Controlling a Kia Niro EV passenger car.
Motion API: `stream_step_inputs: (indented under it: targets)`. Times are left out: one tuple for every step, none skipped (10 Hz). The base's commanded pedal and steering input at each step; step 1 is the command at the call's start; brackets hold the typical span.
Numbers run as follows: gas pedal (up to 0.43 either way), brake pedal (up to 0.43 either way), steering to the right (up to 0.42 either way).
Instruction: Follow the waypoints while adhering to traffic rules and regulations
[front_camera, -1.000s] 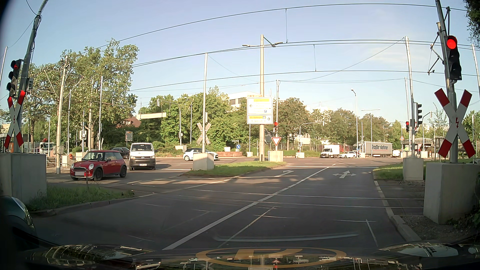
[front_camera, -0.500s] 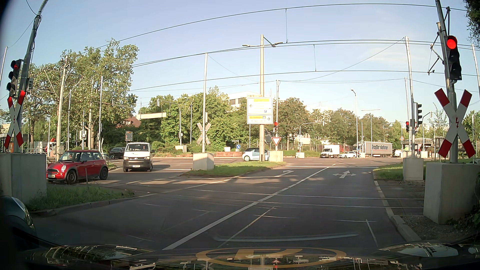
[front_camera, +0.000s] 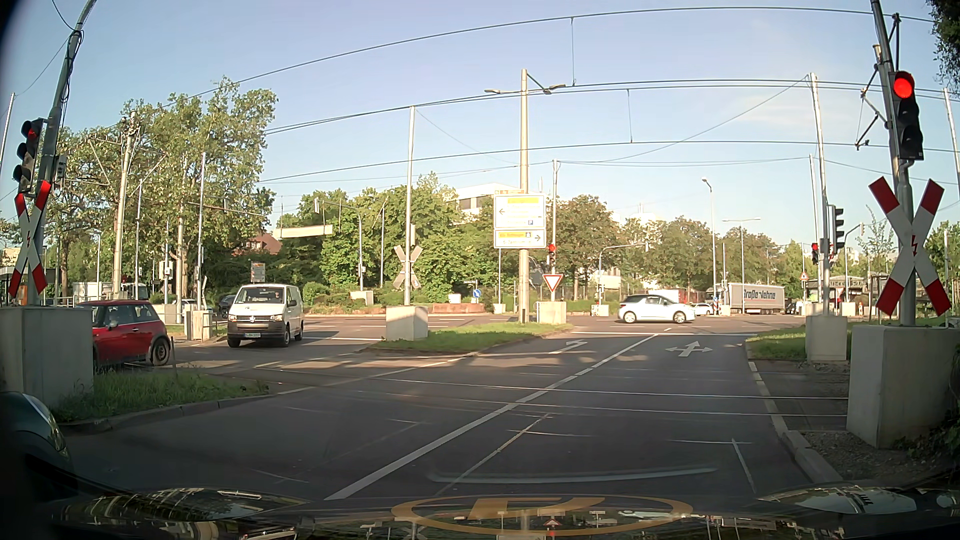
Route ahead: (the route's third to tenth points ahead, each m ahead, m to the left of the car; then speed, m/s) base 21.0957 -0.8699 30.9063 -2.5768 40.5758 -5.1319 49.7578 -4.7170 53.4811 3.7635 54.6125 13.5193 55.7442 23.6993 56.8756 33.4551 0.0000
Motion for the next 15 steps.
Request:
stream_step_inputs:
  targets:
    - [0.0,0.293,0.248]
    - [0.0,0.293,0.248]
    - [0.0,0.293,0.248]
    - [0.0,0.293,0.248]
    - [0.0,0.287,0.248]
    - [0.0,0.293,0.248]
    - [0.0,0.293,0.248]
    - [0.0,0.293,0.248]
    - [0.0,0.293,0.248]
    - [0.0,0.293,0.248]
    - [0.0,0.293,0.248]
    - [0.0,0.293,0.248]
    - [0.0,0.293,0.248]
    - [0.0,0.293,0.248]
    - [0.0,0.293,0.248]
